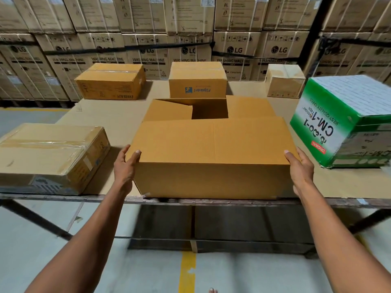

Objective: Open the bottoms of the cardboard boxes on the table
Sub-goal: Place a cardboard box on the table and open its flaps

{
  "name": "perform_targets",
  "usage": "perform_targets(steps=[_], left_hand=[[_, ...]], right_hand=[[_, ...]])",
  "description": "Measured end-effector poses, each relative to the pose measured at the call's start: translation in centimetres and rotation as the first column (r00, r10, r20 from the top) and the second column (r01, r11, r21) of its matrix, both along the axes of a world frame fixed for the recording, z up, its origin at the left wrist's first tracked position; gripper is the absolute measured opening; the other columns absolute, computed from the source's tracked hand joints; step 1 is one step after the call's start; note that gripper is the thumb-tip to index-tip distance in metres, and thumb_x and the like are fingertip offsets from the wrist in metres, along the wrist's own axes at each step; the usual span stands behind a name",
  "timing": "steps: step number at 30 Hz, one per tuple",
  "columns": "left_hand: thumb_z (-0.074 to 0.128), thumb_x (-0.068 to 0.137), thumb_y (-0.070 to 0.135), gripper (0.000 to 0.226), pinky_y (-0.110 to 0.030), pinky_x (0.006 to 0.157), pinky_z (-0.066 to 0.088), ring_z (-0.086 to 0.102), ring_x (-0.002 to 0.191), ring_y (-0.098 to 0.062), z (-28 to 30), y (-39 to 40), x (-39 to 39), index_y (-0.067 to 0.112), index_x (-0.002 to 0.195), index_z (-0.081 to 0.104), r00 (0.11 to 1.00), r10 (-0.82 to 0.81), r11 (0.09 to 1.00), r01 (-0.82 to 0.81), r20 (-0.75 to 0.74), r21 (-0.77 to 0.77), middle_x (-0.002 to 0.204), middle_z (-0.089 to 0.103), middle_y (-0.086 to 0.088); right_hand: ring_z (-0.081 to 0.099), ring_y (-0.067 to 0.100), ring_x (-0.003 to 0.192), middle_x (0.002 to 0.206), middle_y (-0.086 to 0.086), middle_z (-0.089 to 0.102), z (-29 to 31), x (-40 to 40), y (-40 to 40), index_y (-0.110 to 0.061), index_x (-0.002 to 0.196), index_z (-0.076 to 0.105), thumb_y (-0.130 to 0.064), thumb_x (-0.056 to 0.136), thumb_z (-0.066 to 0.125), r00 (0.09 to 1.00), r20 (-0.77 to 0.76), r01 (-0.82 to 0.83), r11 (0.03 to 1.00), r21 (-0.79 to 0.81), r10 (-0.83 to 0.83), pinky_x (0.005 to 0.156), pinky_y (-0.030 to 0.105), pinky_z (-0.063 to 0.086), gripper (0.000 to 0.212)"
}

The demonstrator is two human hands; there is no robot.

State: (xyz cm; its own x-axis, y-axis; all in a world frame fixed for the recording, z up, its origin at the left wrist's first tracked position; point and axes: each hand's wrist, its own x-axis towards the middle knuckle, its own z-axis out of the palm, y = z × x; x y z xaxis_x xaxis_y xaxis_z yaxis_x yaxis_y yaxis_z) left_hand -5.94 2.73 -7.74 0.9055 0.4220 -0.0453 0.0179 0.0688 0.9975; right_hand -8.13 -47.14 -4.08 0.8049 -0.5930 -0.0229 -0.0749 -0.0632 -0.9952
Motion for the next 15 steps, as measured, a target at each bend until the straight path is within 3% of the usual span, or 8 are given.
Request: perform_targets(steps=[5,15], left_hand=[[0.078,0.085,0.029,0.064,-0.041,0.114,0.04,0.066,0.114,-0.008,-0.1,0.3,-1.3,0.027,0.143,0.052,1.0,-0.011,1.0,0.011,-0.006,-0.025,0.134,0.064,-0.003],[0.074,0.089,0.032,0.064,-0.042,0.115,0.037,0.063,0.118,-0.009,0.5,-0.1,-2.3,0.028,0.147,0.048,1.0,-0.031,0.999,0.031,-0.005,0.016,0.142,0.058,-0.005]], right_hand=[[0.04,0.003,0.122,0.149,-0.001,0.049,-0.1,-1.1,-0.4,-0.017,0.148,0.047,-0.026,0.095,0.068,1.0,0.017,-0.014,1.0,0.001,0.014,0.101,0.019,0.028,0.058],[0.039,0.003,0.123,0.152,-0.001,0.046,0.1,-2.6,-0.6,-0.016,0.148,0.047,-0.027,0.094,0.069,0.999,0.005,-0.035,0.999,-0.024,0.035,0.103,0.021,0.028,0.06]])
